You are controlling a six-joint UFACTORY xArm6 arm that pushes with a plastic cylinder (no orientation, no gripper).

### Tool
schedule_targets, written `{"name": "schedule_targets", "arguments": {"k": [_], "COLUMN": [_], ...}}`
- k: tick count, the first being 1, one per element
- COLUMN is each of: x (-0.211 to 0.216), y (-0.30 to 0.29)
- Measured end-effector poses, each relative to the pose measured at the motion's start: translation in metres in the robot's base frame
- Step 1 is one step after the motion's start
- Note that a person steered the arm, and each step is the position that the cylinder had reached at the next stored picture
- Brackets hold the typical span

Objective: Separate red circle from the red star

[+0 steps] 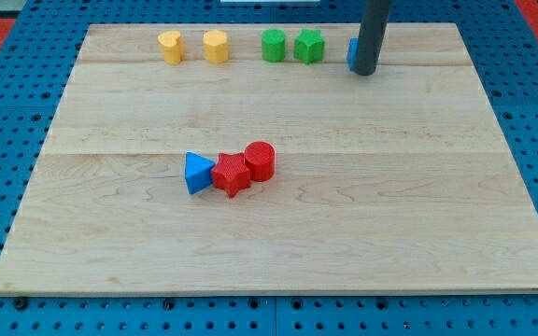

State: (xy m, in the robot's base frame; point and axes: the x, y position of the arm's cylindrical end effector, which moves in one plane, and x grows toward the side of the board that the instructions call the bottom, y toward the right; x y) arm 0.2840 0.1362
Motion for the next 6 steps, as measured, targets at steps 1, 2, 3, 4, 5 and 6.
{"name": "schedule_targets", "arguments": {"k": [1, 2, 3, 4, 5, 6], "x": [-0.017, 0.036, 0.158, 0.24, 0.219, 0.193], "y": [0.008, 0.033, 0.03, -0.033, -0.102, -0.163]}}
